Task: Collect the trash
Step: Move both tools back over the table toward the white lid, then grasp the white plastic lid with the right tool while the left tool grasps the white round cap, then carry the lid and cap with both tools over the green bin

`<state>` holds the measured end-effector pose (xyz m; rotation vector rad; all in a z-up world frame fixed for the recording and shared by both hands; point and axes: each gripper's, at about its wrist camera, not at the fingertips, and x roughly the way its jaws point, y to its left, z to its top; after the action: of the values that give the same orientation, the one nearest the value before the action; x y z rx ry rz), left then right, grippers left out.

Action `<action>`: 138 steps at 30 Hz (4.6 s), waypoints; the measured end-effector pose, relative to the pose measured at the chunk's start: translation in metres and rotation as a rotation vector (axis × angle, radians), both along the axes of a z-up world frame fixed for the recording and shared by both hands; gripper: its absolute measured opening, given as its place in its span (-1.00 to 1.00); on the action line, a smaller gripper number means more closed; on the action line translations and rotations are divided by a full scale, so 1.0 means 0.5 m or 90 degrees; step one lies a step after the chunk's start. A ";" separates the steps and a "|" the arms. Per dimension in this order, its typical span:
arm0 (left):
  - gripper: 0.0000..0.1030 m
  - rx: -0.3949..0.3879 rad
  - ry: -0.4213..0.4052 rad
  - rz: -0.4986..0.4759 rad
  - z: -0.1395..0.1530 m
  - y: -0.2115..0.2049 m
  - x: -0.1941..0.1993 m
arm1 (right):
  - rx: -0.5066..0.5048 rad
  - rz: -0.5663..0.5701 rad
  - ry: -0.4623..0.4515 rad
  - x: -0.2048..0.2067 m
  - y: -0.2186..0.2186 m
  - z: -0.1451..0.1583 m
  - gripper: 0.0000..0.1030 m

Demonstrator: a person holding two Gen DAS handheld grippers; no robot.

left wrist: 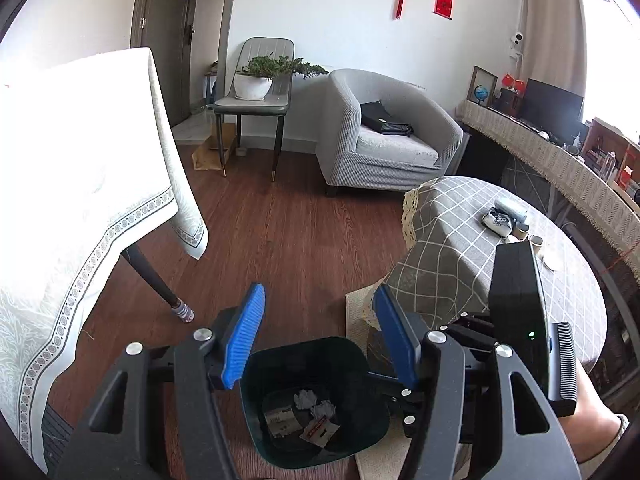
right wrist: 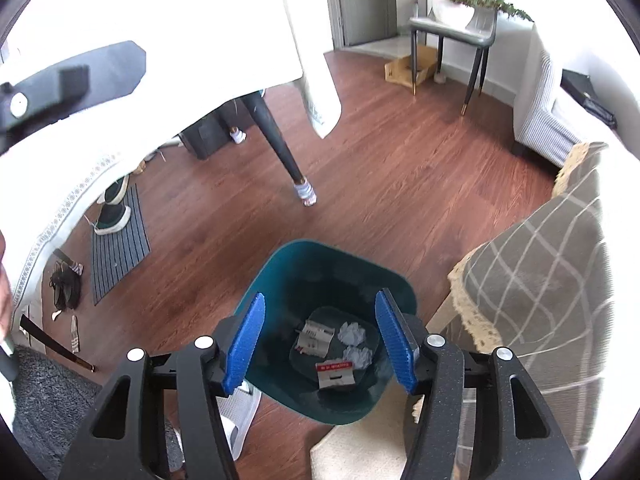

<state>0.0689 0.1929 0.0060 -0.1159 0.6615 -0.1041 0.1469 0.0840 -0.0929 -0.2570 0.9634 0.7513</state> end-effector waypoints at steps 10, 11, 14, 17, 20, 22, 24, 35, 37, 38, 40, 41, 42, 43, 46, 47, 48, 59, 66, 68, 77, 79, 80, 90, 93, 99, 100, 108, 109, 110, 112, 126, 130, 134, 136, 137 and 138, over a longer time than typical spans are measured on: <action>0.33 0.013 -0.015 -0.028 0.021 -0.095 0.026 | 0.051 -0.055 -0.056 0.013 -0.122 0.093 0.13; 0.33 0.016 -0.015 -0.034 0.021 -0.108 0.030 | 0.054 -0.062 -0.060 0.015 -0.137 0.099 0.13; 0.35 0.020 -0.013 -0.048 0.019 -0.143 0.039 | 0.058 -0.081 -0.070 0.018 -0.180 0.116 0.13; 0.36 0.022 -0.012 -0.063 0.019 -0.178 0.050 | 0.060 -0.099 -0.078 0.025 -0.222 0.126 0.13; 0.36 0.023 -0.011 -0.076 0.016 -0.215 0.066 | 0.062 -0.115 -0.082 0.032 -0.262 0.132 0.13; 0.36 0.025 -0.007 -0.086 0.012 -0.239 0.075 | 0.061 -0.128 -0.084 0.035 -0.289 0.134 0.13; 0.36 0.029 -0.005 -0.097 0.009 -0.265 0.085 | 0.057 -0.141 -0.089 0.038 -0.316 0.135 0.13; 0.37 0.047 0.013 -0.149 -0.020 -0.391 0.140 | 0.030 -0.197 -0.112 0.059 -0.466 0.140 0.14; 0.37 0.048 0.017 -0.158 -0.026 -0.414 0.150 | 0.028 -0.209 -0.117 0.062 -0.487 0.143 0.14; 0.37 0.049 0.017 -0.161 -0.027 -0.424 0.154 | 0.028 -0.214 -0.119 0.062 -0.501 0.145 0.14; 0.37 0.050 0.019 -0.168 -0.031 -0.445 0.165 | 0.023 -0.223 -0.124 0.063 -0.525 0.146 0.14; 0.37 0.051 0.020 -0.171 -0.032 -0.453 0.170 | 0.019 -0.227 -0.125 0.064 -0.536 0.145 0.13; 0.36 0.050 0.021 -0.174 -0.033 -0.464 0.176 | 0.015 -0.230 -0.127 0.064 -0.547 0.144 0.14; 0.36 0.050 0.022 -0.178 -0.035 -0.474 0.182 | 0.010 -0.233 -0.128 0.064 -0.557 0.142 0.14; 0.33 0.050 0.027 -0.188 -0.041 -0.505 0.200 | 0.000 -0.246 -0.130 0.073 -0.594 0.140 0.13; 0.28 0.049 0.029 -0.192 -0.045 -0.515 0.205 | -0.001 -0.250 -0.129 0.073 -0.605 0.139 0.14; 0.19 0.049 0.034 -0.195 -0.049 -0.525 0.211 | -0.003 -0.254 -0.127 0.076 -0.615 0.138 0.14; 0.04 0.072 0.084 -0.229 -0.105 -0.601 0.272 | -0.036 -0.246 -0.089 0.098 -0.677 0.098 0.13; -0.02 0.078 0.096 -0.241 -0.119 -0.630 0.298 | -0.055 -0.213 -0.083 0.110 -0.671 0.084 -0.23; -0.02 0.080 0.097 -0.239 -0.118 -0.633 0.306 | -0.053 -0.210 -0.083 0.115 -0.675 0.085 -0.23; -0.10 0.088 0.111 -0.228 -0.114 -0.648 0.338 | -0.029 -0.207 -0.074 0.128 -0.689 0.087 -0.23; -0.16 0.094 0.114 -0.228 -0.114 -0.651 0.342 | -0.025 -0.208 -0.073 0.131 -0.691 0.087 -0.23; -0.23 0.093 0.115 -0.227 -0.114 -0.650 0.344 | -0.023 -0.208 -0.072 0.132 -0.692 0.087 -0.23; -0.37 0.075 0.115 -0.229 -0.113 -0.635 0.333 | -0.021 -0.222 -0.071 0.131 -0.686 0.090 -0.23; -0.37 0.067 0.119 -0.234 -0.113 -0.632 0.320 | -0.020 -0.226 -0.070 0.128 -0.681 0.094 -0.23; -0.37 0.064 0.124 -0.233 -0.111 -0.607 0.284 | -0.018 -0.239 -0.068 0.110 -0.667 0.097 -0.23; -0.37 0.064 0.123 -0.232 -0.110 -0.602 0.276 | -0.016 -0.240 -0.068 0.105 -0.662 0.098 -0.23; -0.37 0.070 0.114 -0.227 -0.095 -0.558 0.211 | 0.002 -0.236 -0.068 0.075 -0.615 0.104 -0.23; -0.37 0.070 0.114 -0.223 -0.094 -0.548 0.204 | 0.004 -0.234 -0.068 0.070 -0.608 0.105 -0.23; -0.37 0.070 0.114 -0.218 -0.094 -0.537 0.197 | 0.005 -0.233 -0.069 0.065 -0.600 0.105 -0.23; -0.37 0.067 0.117 -0.209 -0.093 -0.518 0.185 | 0.009 -0.231 -0.071 0.054 -0.584 0.108 -0.23; -0.37 0.079 0.120 -0.159 -0.100 -0.388 0.096 | 0.042 -0.200 -0.084 -0.012 -0.457 0.115 -0.23; -0.37 0.070 0.115 -0.134 -0.098 -0.347 0.087 | 0.053 -0.191 -0.089 -0.021 -0.425 0.121 -0.23; -0.37 0.071 0.117 -0.115 -0.104 -0.313 0.078 | 0.064 -0.177 -0.095 -0.026 -0.392 0.127 -0.23; -0.37 0.072 0.121 -0.107 -0.112 -0.290 0.075 | 0.070 -0.172 -0.092 -0.027 -0.373 0.126 -0.23; -0.37 0.074 0.124 -0.102 -0.117 -0.280 0.073 | 0.071 -0.167 -0.091 -0.026 -0.363 0.126 -0.23; -0.37 0.076 0.128 -0.098 -0.123 -0.267 0.072 | 0.071 -0.163 -0.092 -0.028 -0.350 0.127 -0.23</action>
<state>0.1047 0.0595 -0.0556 0.0404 0.8747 -0.2019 0.1329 -0.0911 -0.0294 -0.0871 0.7965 0.5413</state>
